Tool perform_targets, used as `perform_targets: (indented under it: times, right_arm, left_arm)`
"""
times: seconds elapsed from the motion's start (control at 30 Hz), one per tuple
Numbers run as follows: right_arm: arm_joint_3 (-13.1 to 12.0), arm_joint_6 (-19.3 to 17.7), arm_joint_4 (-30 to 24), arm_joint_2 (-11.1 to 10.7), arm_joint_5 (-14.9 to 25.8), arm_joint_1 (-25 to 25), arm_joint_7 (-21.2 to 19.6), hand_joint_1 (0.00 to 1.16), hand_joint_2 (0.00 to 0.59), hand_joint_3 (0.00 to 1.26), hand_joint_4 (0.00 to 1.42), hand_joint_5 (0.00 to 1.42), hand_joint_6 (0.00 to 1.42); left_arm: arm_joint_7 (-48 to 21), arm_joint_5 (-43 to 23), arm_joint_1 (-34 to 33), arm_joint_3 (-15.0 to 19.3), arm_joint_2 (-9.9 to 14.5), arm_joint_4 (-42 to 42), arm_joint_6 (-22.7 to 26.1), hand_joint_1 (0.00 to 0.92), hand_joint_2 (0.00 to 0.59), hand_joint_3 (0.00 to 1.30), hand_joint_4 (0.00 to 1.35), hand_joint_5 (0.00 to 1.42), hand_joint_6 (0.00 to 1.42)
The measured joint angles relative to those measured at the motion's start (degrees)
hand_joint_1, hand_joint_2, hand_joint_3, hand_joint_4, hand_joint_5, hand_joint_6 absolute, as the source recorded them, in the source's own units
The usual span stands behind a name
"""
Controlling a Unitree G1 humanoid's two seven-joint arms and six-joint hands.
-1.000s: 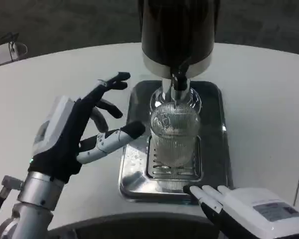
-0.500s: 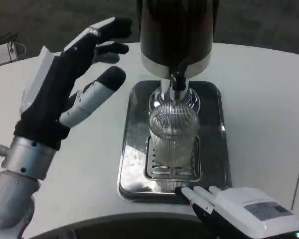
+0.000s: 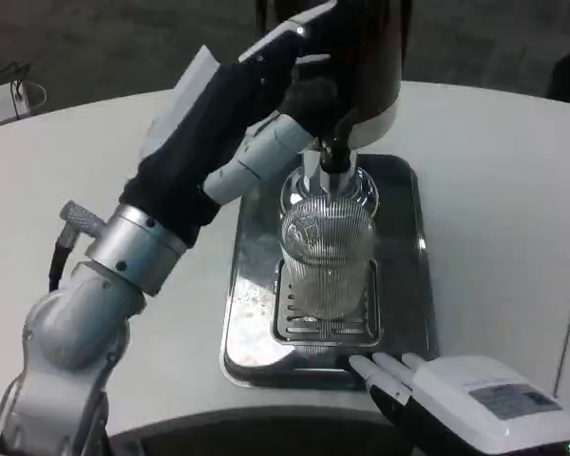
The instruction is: Grasp the cup under the faucet to collect the drink, then remove the cup.
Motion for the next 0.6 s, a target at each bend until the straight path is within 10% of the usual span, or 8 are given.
perform_targets:
  times: [0.6]
  right_arm:
    - [-1.4, 0.7, -1.4, -0.5, 1.7, 1.5, 0.0, 0.56, 0.434, 0.02, 0.00, 0.00, 0.00]
  left_arm:
    - [0.6, 6.7, 7.4, -3.4, -3.7, -4.5, 2.5, 0.000, 0.061, 0.00, 0.00, 0.06, 0.14]
